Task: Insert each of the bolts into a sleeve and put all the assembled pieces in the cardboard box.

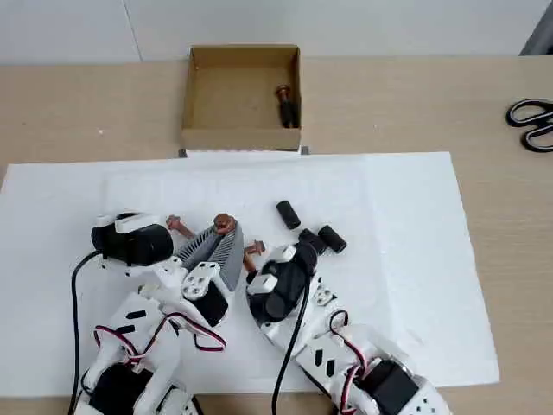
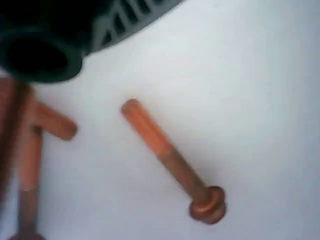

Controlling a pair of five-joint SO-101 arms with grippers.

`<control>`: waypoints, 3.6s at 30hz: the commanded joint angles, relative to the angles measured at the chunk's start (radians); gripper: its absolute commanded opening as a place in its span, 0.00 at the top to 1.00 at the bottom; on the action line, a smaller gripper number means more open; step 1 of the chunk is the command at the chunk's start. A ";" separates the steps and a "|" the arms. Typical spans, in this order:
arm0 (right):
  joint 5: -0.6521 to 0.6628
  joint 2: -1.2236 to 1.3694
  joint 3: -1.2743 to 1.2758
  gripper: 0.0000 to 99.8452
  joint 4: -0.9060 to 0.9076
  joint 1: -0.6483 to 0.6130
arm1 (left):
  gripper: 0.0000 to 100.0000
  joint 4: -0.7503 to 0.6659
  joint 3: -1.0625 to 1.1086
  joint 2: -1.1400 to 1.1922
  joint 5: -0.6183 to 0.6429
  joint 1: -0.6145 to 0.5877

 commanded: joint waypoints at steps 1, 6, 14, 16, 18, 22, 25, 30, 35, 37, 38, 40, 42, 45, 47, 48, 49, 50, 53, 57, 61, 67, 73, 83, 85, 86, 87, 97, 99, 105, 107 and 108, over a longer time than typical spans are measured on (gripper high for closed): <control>-0.011 -0.005 -0.060 1.00 -0.027 -0.016 | 0.99 -0.029 -0.005 -0.009 0.005 0.005; -0.011 -0.005 -0.060 1.00 -0.027 -0.012 | 0.99 -0.028 -0.005 -0.009 0.005 0.005; -0.009 -0.005 -0.058 1.00 -0.027 0.022 | 0.99 -0.025 -0.007 -0.009 0.005 0.018; -0.009 -0.005 -0.060 1.00 -0.027 0.022 | 0.99 -0.005 -0.007 -0.009 0.005 0.044; -0.009 -0.005 -0.058 1.00 -0.027 0.022 | 0.99 0.011 -0.007 -0.009 0.005 0.055; -0.009 -0.005 -0.058 1.00 -0.028 0.022 | 0.99 0.017 -0.007 -0.009 0.005 0.055; -0.009 -0.005 -0.060 1.00 -0.028 0.022 | 0.99 0.017 -0.007 -0.009 0.003 0.058; -0.006 -0.005 -0.068 1.00 -0.028 0.022 | 0.99 0.054 -0.007 -0.009 0.002 0.055; -0.005 -0.005 -0.097 1.00 -0.027 0.054 | 0.99 0.098 -0.007 -0.009 0.002 0.054; -0.003 -0.005 -0.097 1.00 -0.025 0.070 | 0.99 0.095 -0.007 -0.009 0.002 0.054; -0.003 -0.005 -0.097 1.00 -0.027 0.071 | 0.99 0.095 -0.007 -0.009 0.002 0.055; -0.003 -0.005 -0.104 1.00 -0.028 0.071 | 0.99 0.098 -0.007 -0.009 0.002 0.058; -0.003 -0.005 -0.109 1.00 -0.028 0.071 | 0.99 0.101 -0.005 -0.006 0.000 0.060; -0.003 -0.005 -0.127 1.00 -0.028 0.071 | 0.99 0.129 -0.001 -0.006 -0.052 0.078; -0.003 -0.005 -0.141 1.00 -0.028 0.071 | 0.99 0.157 0.013 -0.008 -0.080 0.115; -0.003 -0.005 -0.147 1.00 -0.028 0.071 | 0.99 0.178 0.016 -0.008 -0.086 0.133; -0.002 -0.005 -0.152 1.00 -0.028 0.071 | 0.99 0.193 0.021 -0.008 -0.089 0.147; -0.002 -0.005 -0.158 1.00 -0.028 0.071 | 0.99 0.206 0.025 -0.008 -0.095 0.157; -0.002 -0.005 -0.169 1.00 -0.028 0.073 | 0.99 0.233 0.041 -0.008 -0.130 0.163; -0.002 -0.005 -0.175 1.00 -0.028 0.074 | 0.99 0.249 0.064 -0.008 -0.175 0.163; -0.002 -0.005 -0.176 1.00 -0.028 0.074 | 0.99 0.245 0.076 -0.008 -0.215 0.157; -0.002 -0.005 -0.175 1.00 -0.022 0.074 | 0.85 0.244 0.090 -0.009 -0.219 0.157; -0.002 -0.005 -0.172 1.00 -0.021 0.074 | 0.77 0.252 0.101 -0.005 -0.238 0.098; -0.003 -0.004 -0.115 1.00 -0.021 0.076 | 0.77 0.245 -0.025 -0.005 -0.226 0.072; -0.003 -0.004 -0.097 1.00 -0.022 0.076 | 0.77 0.245 -0.068 -0.005 -0.210 0.072; -0.005 -0.004 -0.091 1.00 -0.027 0.077 | 0.77 0.245 -0.088 -0.005 -0.206 0.072; -0.005 -0.004 -0.087 1.00 -0.028 0.077 | 0.78 0.245 -0.105 -0.005 -0.201 0.072; -0.009 -0.004 -0.044 1.00 -0.028 0.234 | 0.99 0.169 -0.143 -0.008 -0.204 0.061; -0.009 0.004 -0.041 1.00 -0.028 0.275 | 0.99 0.158 -0.143 -0.005 -0.204 -0.006; -0.009 0.010 -0.057 1.00 -0.120 0.383 | 0.99 0.157 -0.139 -0.005 -0.207 -0.255; -0.009 0.045 -0.086 1.00 -0.173 0.392 | 0.99 0.167 -0.130 -0.005 -0.206 -0.287; -0.012 0.084 -0.114 1.00 -0.185 0.392 | 0.99 0.181 -0.120 -0.005 -0.206 -0.292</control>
